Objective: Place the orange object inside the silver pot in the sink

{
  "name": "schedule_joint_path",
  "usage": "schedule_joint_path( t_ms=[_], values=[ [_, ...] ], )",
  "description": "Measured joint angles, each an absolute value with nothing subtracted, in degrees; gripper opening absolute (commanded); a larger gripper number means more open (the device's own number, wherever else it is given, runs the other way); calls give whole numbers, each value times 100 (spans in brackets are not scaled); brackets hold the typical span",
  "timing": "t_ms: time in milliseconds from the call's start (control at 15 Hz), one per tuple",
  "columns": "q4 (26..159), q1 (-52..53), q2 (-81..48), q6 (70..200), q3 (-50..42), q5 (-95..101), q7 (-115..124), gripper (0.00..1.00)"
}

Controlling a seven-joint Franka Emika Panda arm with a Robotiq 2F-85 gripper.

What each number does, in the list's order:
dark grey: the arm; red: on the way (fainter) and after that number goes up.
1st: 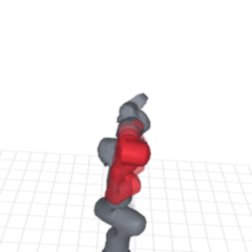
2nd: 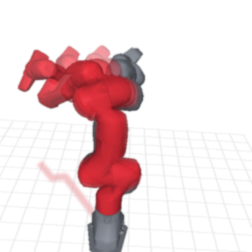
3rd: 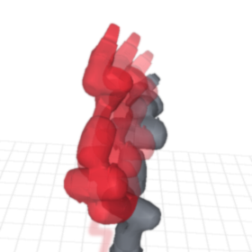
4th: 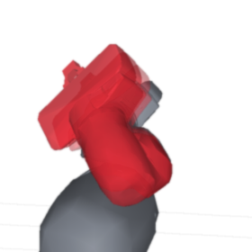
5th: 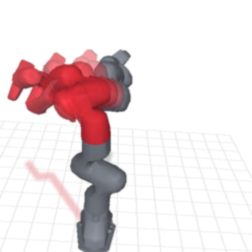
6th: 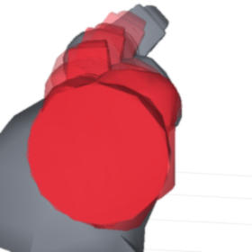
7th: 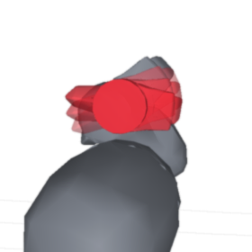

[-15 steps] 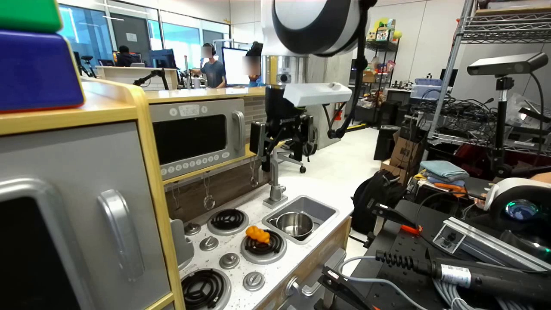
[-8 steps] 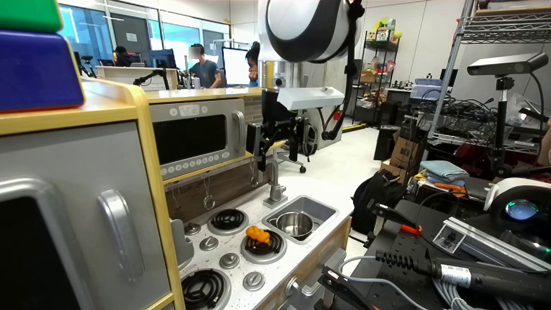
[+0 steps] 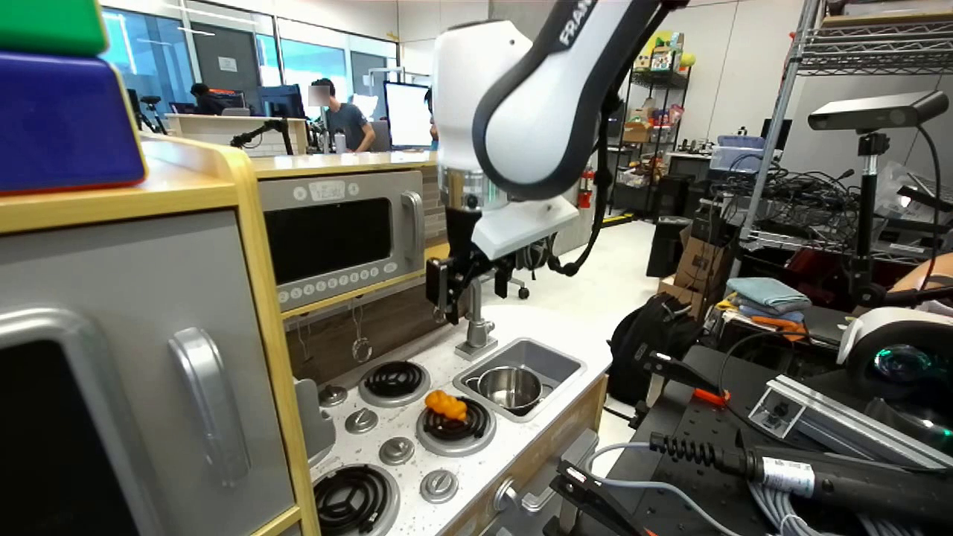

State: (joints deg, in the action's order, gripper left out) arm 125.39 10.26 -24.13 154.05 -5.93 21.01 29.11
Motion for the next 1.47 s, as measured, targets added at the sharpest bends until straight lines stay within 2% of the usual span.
schedule_joint_path(
  t_ms=[267,533,1067,1467],
  values=[
    [11666,1640,-3724,15092,-1282,2680,3144,100],
    [10755,1779,-4691,14858,-1329,2646,3076,100],
    [10107,1064,-5543,16186,-693,889,2574,100],
    [9805,522,-5841,16359,-254,62,2015,100]
  ],
)
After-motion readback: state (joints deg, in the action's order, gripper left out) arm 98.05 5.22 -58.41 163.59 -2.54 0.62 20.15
